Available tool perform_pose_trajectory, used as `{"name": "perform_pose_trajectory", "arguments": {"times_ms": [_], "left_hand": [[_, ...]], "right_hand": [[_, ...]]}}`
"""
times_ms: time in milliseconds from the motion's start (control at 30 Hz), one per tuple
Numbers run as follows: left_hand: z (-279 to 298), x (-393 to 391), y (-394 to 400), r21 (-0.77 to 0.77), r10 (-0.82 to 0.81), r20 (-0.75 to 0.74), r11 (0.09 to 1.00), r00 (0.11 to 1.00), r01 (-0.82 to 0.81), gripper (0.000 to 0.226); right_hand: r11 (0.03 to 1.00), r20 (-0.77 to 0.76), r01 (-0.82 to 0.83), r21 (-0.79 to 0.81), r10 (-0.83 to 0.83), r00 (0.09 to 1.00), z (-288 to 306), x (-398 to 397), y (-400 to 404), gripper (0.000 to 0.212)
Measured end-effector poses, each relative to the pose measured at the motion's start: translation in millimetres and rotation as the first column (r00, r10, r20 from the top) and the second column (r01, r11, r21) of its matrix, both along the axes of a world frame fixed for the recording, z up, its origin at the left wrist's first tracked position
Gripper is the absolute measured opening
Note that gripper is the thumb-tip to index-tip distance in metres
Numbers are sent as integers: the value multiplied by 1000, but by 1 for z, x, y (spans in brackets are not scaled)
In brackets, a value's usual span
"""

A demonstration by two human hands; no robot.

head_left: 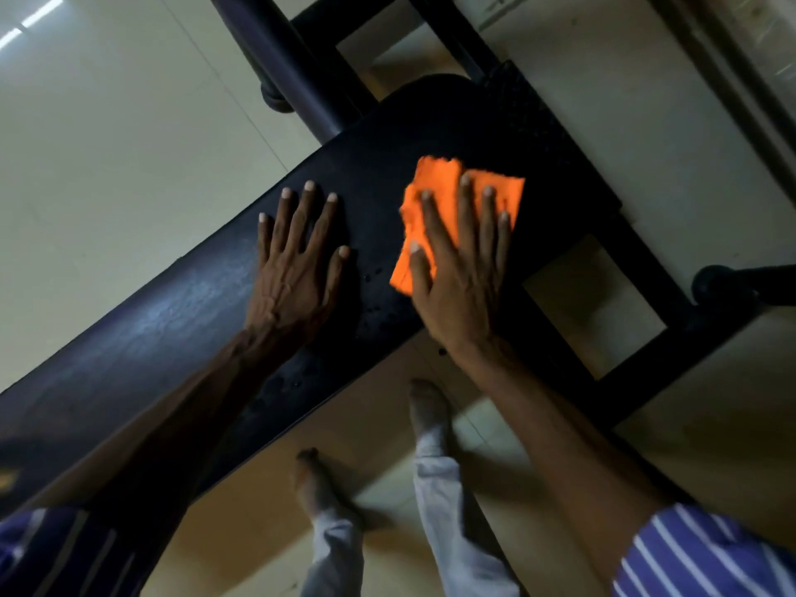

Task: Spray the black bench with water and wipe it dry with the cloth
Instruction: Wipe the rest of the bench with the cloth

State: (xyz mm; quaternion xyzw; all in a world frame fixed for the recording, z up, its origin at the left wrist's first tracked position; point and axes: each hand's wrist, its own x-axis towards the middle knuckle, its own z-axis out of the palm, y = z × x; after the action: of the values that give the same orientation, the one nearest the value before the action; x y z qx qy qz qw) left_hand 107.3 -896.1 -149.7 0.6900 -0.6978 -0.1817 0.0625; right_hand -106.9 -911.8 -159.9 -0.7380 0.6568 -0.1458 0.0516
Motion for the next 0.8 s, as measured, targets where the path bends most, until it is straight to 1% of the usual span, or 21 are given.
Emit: {"name": "perform_pose_trajectory", "arguments": {"times_ms": [100,167,200,233,300,367,400,467,533,600,633,667,733,767,800], "left_hand": [[1,12,18,13,71,8,997,997,-72,64],[2,19,32,18,107,0,994,994,-107,62],[2,23,40,19,122,-7,992,993,-121,62],[1,27,47,19,127,-10,992,992,-127,62],[-2,33,59,17,127,-7,992,992,-126,64],[-4,40,69,12,127,-10,992,992,-127,64],[-4,43,74,6,136,-6,991,991,-136,64],[-2,52,82,-2,160,-2,987,987,-160,64],[0,63,90,-6,161,-17,987,987,-162,64],[2,75,102,-11,154,-7,988,988,-154,64],[1,79,108,-11,151,-2,988,989,-151,64],[0,82,114,-7,154,-2,988,988,-154,64],[-1,90,127,1,177,-8,984,984,-177,63],[-2,94,133,4,186,-12,983,982,-186,63],[-2,98,138,6,190,-13,982,982,-190,63]], "right_hand": [[978,-40,-204,36,206,978,-3,4,36,61],[961,-76,-274,40,276,958,-3,-5,22,66],[958,-88,-283,40,286,954,-2,-8,11,67],[964,-89,-263,33,265,960,-2,-8,0,68],[988,-68,-151,11,152,986,-1,2,-11,66],[999,-54,-45,-12,44,998,0,23,3,61],[999,-51,-43,-15,42,998,-1,33,17,59],[991,-50,-135,4,135,990,-3,45,48,58],[967,-85,-253,41,256,963,-3,38,65,60],[934,-118,-354,57,358,926,-1,27,53,63],[933,-124,-356,49,360,925,0,23,39,63],[951,-120,-309,32,310,943,0,22,26,62],[993,-87,-118,-5,117,989,3,33,14,61],[1000,-62,-21,-21,20,998,2,45,21,60],[999,-36,42,-35,-43,998,0,60,35,59]]}}
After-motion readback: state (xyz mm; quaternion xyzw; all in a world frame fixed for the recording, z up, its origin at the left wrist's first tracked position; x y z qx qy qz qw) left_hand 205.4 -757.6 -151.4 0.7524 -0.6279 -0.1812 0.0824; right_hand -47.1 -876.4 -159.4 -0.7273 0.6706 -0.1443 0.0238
